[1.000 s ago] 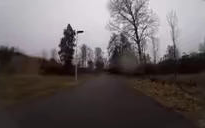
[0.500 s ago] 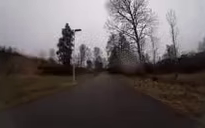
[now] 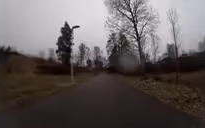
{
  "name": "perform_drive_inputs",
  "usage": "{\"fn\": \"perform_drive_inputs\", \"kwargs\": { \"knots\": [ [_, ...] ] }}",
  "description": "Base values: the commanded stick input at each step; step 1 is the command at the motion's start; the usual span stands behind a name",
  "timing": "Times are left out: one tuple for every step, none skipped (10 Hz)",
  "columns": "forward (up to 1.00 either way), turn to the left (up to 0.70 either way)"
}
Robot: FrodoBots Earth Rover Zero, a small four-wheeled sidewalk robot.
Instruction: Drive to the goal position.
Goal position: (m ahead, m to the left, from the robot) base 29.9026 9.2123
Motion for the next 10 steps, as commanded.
{"fn": "perform_drive_inputs", "kwargs": {
  "knots": [
    [0.70,0.00],
    [0.70,0.00],
    [0.70,0.00],
    [0.70,0.00],
    [0.70,0.00],
    [0.70,0.00],
    [0.70,0.00],
    [0.70,0.00],
    [0.70,0.00],
    [0.70,0.00]
  ]
}}
